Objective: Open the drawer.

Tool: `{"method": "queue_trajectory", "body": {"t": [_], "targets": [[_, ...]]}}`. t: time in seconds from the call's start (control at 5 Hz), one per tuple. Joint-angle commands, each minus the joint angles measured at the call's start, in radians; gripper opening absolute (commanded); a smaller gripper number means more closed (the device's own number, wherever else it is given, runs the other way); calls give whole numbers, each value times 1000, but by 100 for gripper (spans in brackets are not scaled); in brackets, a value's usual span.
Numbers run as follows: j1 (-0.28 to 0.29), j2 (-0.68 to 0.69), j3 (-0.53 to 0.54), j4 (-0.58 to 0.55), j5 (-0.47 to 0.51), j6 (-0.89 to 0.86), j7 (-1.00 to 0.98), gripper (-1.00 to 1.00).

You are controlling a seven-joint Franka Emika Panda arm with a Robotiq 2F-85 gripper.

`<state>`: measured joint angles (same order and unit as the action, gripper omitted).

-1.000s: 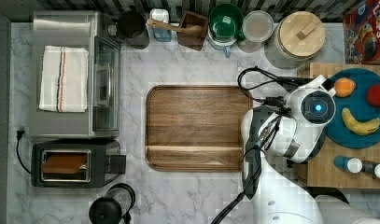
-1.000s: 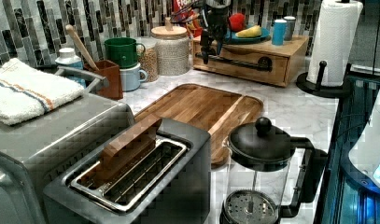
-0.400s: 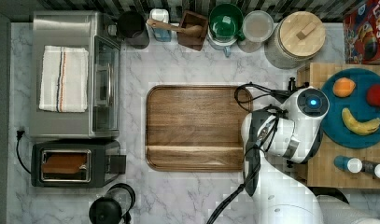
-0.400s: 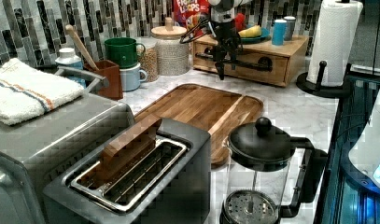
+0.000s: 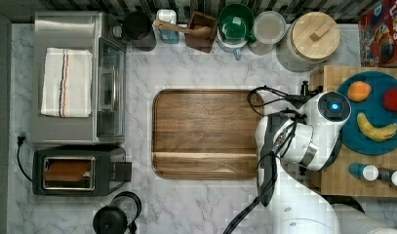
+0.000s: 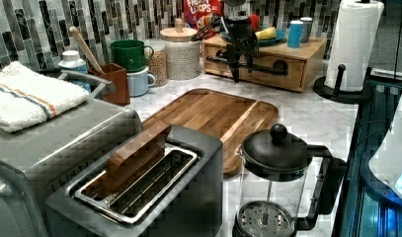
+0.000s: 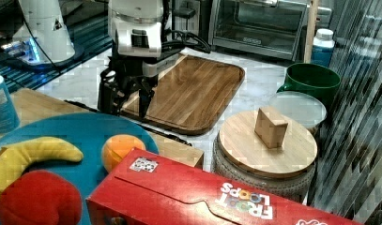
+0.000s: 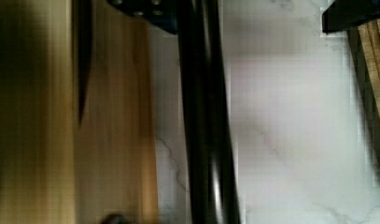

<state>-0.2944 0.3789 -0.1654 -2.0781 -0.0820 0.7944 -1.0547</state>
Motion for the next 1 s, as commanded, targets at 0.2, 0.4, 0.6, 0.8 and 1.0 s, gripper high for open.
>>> {"method": "queue_trajectory", "body": {"t": [0.2,0.4,0.6,0.8,1.0], "targets": [[63,-44,152,54,113,18,-15,100],[93,-58,176,65,115,-30,28,100],[120,-64,212,45,131,-14,108,100],[164,-72,244,17,166,23,182,100],[202,-87,273,5,183,22,283,100]]}}
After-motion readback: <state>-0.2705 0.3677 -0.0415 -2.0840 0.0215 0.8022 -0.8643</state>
